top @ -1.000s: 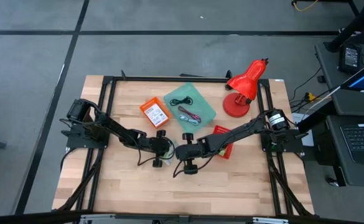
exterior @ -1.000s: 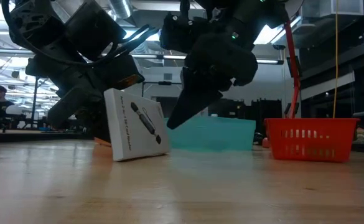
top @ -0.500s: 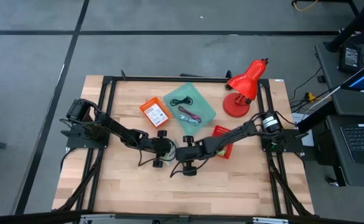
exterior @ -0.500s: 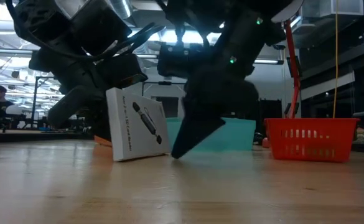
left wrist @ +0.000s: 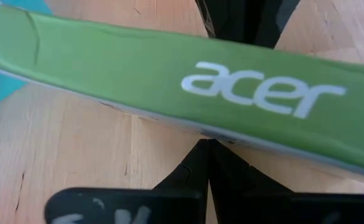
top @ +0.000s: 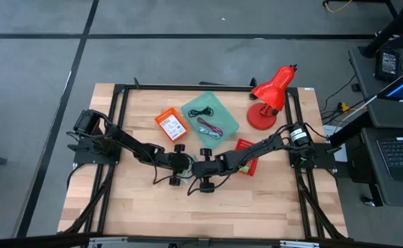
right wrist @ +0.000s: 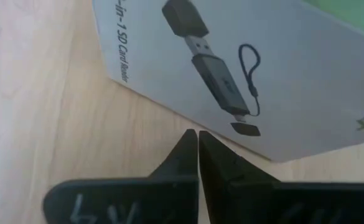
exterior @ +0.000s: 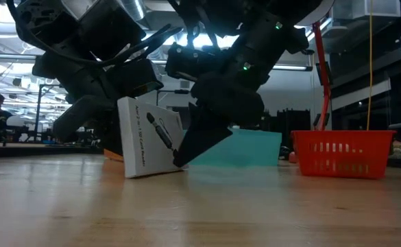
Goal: Pick and place items into bin
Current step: Put the white card reader box into the orange bin
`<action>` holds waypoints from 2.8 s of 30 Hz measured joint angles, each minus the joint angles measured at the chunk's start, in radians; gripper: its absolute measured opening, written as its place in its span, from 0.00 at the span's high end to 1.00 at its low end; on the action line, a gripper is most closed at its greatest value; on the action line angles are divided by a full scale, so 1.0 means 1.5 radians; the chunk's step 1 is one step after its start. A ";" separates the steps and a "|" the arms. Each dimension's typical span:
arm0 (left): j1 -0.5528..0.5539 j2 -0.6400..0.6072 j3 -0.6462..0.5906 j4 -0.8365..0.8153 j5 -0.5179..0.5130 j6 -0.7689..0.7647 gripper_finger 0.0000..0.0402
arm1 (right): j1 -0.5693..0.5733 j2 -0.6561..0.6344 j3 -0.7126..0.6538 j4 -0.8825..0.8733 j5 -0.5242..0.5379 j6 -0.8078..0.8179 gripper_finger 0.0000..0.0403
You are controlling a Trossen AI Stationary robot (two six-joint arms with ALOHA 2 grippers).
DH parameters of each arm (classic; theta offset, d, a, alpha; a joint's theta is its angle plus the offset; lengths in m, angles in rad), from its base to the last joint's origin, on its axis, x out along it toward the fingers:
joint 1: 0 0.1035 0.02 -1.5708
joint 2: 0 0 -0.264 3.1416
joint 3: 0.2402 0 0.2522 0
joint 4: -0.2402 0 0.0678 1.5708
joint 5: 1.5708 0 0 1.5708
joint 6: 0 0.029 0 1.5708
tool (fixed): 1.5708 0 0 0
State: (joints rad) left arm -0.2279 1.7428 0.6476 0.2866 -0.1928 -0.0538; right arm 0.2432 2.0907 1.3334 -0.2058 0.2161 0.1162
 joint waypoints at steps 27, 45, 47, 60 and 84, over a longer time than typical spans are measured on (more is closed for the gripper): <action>0.000 0.000 0.001 -0.003 0.003 0.011 0.99 | -0.028 -0.150 0.001 -0.122 0.080 -0.116 1.00; -0.009 0.000 0.001 -0.004 -0.002 0.045 0.99 | -0.096 -0.150 0.001 -0.125 -0.082 -0.154 0.58; -0.009 0.000 0.001 -0.004 -0.002 0.045 0.99 | -0.102 -0.150 0.001 -0.123 -0.119 -0.163 0.52; -0.009 0.000 0.001 -0.004 -0.001 0.046 0.99 | -0.153 -0.145 0.001 -0.071 -0.201 -0.221 0.35; -0.010 0.000 0.004 -0.007 0.005 0.055 0.99 | -0.191 -0.090 0.001 -0.025 -0.328 -0.267 0.35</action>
State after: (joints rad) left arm -0.2424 1.7428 0.6540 0.2768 -0.1852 0.0280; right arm -0.0429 1.9556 1.3342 -0.2428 -0.2760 -0.2841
